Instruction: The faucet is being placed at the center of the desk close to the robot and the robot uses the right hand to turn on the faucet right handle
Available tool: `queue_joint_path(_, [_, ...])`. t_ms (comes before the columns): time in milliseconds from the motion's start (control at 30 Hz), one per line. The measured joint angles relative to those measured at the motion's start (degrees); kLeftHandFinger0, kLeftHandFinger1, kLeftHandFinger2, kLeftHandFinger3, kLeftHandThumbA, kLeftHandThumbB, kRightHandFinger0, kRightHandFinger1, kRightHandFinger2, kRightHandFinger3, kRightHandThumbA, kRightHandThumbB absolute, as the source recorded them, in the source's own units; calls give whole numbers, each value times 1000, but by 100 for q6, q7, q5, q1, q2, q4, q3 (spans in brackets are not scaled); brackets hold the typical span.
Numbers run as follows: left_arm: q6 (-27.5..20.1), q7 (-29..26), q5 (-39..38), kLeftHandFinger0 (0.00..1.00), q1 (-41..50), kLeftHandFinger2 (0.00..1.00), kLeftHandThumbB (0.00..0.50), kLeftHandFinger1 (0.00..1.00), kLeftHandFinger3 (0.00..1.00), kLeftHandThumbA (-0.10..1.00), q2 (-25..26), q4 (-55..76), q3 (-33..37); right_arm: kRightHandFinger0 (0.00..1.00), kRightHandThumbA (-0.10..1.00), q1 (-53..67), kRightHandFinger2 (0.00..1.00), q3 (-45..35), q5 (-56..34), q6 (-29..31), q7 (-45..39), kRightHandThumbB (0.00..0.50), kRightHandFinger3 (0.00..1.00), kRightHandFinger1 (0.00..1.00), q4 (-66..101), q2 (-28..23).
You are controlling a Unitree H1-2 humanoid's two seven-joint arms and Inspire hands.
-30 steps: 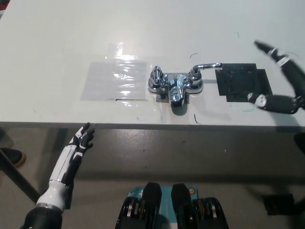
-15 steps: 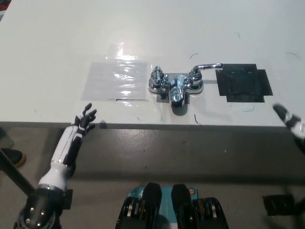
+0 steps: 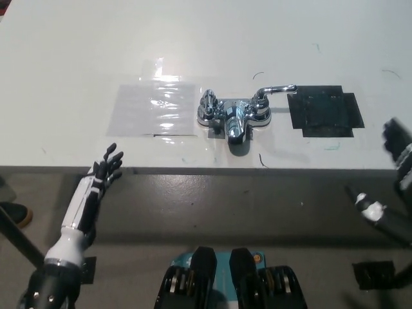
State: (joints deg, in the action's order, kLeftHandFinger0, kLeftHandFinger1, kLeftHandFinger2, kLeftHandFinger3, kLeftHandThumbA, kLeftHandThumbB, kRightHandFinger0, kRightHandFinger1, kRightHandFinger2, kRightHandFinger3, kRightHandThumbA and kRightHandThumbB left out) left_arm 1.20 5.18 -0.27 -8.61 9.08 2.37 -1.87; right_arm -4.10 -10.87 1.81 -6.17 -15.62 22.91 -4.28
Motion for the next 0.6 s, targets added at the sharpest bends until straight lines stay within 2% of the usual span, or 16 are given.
queue_joint_path(100, [-88, 37, -50, 1000, 138, 1000, 114, 1000, 1000, 1000, -6, -1, 14, 1000, 780, 134, 1000, 104, 0, 163, 51, 49, 1000, 1000, -461, 24])
queue_joint_path(233, [-200, 95, -116, 1000, 357, 1000, 137, 1000, 1000, 1000, -18, -1, 34, 1000, 768, 316, 1000, 229, 0, 298, 99, 19, 1000, 1000, -917, 65])
queue_joint_path(300, [-266, 100, -162, 1000, 520, 1000, 164, 1000, 1000, 1000, -23, -1, 41, 1000, 743, 422, 1000, 334, 13, 357, 151, 40, 1000, 1000, -1178, 73])
queue_joint_path(467, [-371, 99, -197, 1000, 734, 1000, 182, 1000, 1000, 1000, -23, -1, 50, 1000, 746, 512, 1000, 468, 44, 483, 240, 54, 1000, 1000, -1598, 70])
queue_joint_path(600, [-408, 98, -199, 1000, 879, 1000, 207, 1000, 1000, 1000, -22, -1, 51, 1000, 744, 570, 1000, 567, 47, 525, 303, 49, 1000, 1000, -1837, 69])
